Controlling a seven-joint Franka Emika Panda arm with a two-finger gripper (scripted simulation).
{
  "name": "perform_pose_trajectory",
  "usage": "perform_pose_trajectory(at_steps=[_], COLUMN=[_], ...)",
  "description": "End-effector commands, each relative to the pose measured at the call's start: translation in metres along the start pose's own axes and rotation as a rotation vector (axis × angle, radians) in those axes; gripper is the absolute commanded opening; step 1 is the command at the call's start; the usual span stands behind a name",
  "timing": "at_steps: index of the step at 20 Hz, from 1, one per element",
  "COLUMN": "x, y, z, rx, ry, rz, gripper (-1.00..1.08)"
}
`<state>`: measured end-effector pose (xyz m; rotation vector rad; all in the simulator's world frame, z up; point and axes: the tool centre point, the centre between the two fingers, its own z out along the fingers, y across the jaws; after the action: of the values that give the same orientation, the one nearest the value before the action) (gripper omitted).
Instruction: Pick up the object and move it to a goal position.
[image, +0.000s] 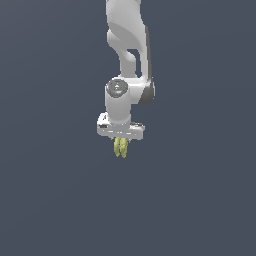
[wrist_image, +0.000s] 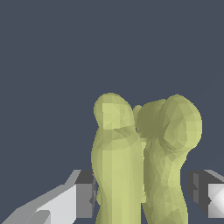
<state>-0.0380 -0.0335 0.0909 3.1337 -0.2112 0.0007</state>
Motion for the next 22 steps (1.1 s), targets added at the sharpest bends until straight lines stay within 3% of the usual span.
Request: perform_pose_trajectory(at_steps=[1,17,22], x=[0.002,0.027,0.034], y=[-0.016,-0.185,-0.224], z=[-0.003,-0.031,-0.037], rx=[0.000,0.000,0.001], ry=[0.001,0.000,0.000], rz=[-0.001,-0.002,-0.002], gripper=[-1.00,-1.00,-1.00])
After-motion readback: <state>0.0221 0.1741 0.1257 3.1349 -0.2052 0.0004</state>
